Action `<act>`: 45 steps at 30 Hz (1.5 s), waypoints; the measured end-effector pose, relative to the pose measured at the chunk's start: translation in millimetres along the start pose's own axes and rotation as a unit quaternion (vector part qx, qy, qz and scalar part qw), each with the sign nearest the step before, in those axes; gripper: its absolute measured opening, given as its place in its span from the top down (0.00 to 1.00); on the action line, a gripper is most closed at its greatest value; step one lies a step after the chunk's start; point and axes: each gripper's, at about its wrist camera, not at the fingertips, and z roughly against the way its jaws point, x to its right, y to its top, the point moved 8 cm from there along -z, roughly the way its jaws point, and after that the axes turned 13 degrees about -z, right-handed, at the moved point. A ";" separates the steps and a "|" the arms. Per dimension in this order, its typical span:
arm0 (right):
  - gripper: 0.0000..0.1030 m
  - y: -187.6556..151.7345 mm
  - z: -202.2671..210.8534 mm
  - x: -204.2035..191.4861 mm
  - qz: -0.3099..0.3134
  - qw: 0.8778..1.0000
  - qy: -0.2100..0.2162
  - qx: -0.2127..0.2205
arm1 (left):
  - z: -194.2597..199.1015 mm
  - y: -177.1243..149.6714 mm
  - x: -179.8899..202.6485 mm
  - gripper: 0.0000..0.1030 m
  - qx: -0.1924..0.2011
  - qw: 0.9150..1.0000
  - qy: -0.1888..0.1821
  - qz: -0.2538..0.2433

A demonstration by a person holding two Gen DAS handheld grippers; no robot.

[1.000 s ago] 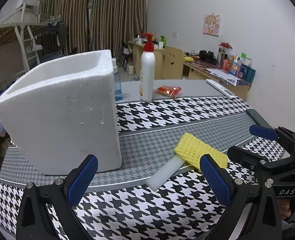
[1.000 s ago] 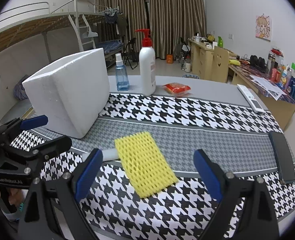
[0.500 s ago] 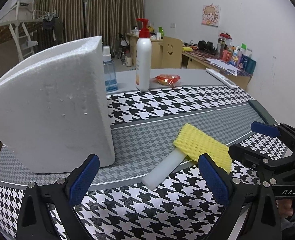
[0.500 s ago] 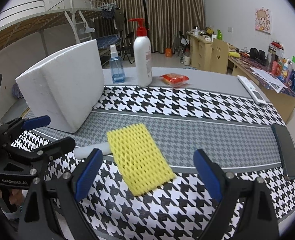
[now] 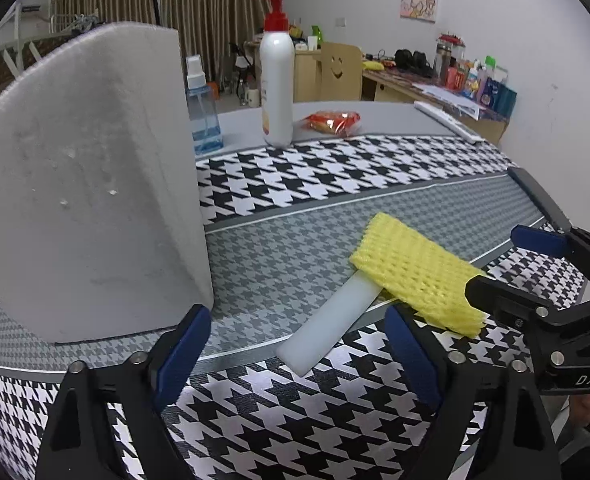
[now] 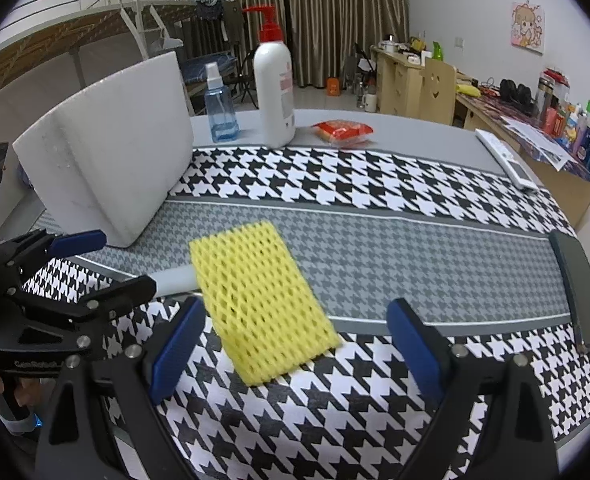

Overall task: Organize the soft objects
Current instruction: 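Move the right tool toward the yellow mesh sponge brush, then grasp the white handle with the left tool while the right tool closes on the yellow mesh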

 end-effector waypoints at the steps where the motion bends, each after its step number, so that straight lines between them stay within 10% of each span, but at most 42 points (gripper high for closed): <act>1: 0.09 -0.8 -0.8 0.8 -0.001 1.000 0.001 -0.002 | -1.4 -0.7 0.2 0.17 -0.003 1.000 -0.001 0.000; 25: 0.09 -3.3 -9.9 7.9 -0.004 1.000 0.001 -0.019 | -22.0 -7.7 8.1 0.35 -0.035 0.999 -0.021 -0.018; 45: 0.09 -2.6 -10.0 5.3 -0.001 1.000 0.006 -0.021 | -17.3 -2.7 21.8 0.81 -0.021 0.998 -0.029 -0.044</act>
